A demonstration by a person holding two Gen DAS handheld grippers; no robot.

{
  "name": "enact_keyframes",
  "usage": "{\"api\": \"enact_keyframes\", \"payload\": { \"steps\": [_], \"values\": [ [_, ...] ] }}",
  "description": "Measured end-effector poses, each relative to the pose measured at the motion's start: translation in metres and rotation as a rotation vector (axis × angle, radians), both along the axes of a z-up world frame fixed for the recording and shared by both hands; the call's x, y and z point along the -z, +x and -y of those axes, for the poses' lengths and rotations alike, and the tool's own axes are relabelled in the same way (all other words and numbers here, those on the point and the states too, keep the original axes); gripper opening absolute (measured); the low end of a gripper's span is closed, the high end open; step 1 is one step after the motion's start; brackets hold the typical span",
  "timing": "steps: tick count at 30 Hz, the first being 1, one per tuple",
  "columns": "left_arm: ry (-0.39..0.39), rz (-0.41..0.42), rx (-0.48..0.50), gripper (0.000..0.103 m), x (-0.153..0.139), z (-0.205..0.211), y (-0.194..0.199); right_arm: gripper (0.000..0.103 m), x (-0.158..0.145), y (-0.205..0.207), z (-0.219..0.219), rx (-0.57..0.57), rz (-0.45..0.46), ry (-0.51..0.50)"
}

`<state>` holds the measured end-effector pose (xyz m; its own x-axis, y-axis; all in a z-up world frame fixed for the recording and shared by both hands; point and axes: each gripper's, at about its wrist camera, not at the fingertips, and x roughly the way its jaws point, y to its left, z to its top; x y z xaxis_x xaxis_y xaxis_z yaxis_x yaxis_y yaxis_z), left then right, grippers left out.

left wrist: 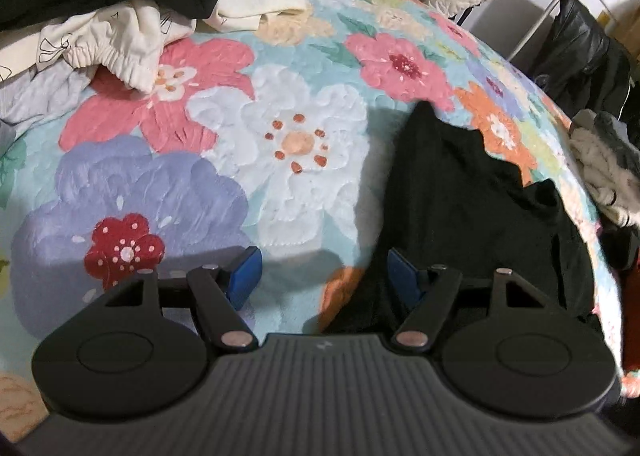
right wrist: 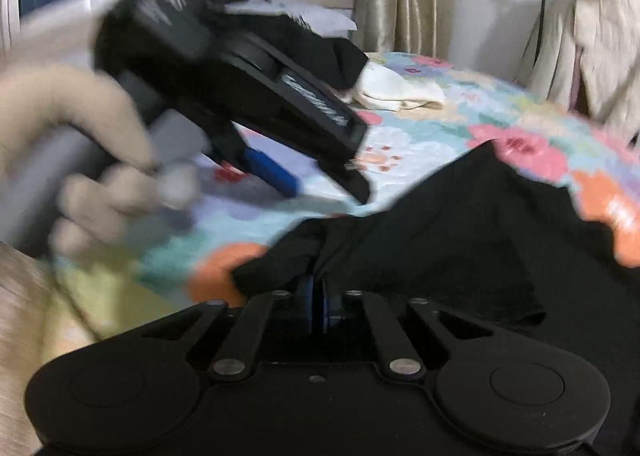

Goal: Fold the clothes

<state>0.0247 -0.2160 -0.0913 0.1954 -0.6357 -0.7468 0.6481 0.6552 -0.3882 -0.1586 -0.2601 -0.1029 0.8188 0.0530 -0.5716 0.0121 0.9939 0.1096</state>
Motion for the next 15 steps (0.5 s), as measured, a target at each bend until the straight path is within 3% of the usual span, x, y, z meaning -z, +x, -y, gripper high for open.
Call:
{"api": "enact_keyframes", "payload": {
  "steps": [2, 3, 5, 7, 8, 9, 12, 15],
  "values": [
    [-0.017, -0.010, 0.006, 0.070, 0.001, 0.001, 0.000, 0.005, 0.004, -0.002, 0.007, 0.019, 0.000, 0.119],
    [-0.014, -0.006, 0.017, 0.070, 0.002, 0.004, -0.001, 0.006, 0.008, -0.001, 0.007, 0.046, -0.013, 0.107],
    [-0.002, 0.017, 0.047, 0.071, 0.003, 0.010, -0.004, 0.008, 0.014, -0.004, 0.004, 0.089, -0.025, 0.060],
    [0.003, 0.054, 0.096, 0.071, 0.002, 0.019, -0.010, 0.021, 0.011, -0.008, -0.003, 0.095, -0.015, 0.014],
    [-0.001, 0.074, 0.129, 0.071, 0.001, 0.025, -0.014, 0.037, 0.010, -0.010, -0.007, 0.094, -0.012, -0.016],
    [-0.006, 0.095, 0.165, 0.074, -0.001, 0.031, -0.018, 0.044, 0.008, -0.012, -0.013, 0.091, -0.008, -0.052],
    [-0.008, 0.193, 0.321, 0.081, -0.009, 0.056, -0.037, 0.045, 0.009, -0.014, -0.033, 0.056, -0.014, -0.189],
    [0.070, 0.305, 0.440, 0.087, -0.005, 0.086, -0.054, 0.048, 0.013, -0.012, -0.038, 0.066, -0.029, -0.198]
  ]
}}
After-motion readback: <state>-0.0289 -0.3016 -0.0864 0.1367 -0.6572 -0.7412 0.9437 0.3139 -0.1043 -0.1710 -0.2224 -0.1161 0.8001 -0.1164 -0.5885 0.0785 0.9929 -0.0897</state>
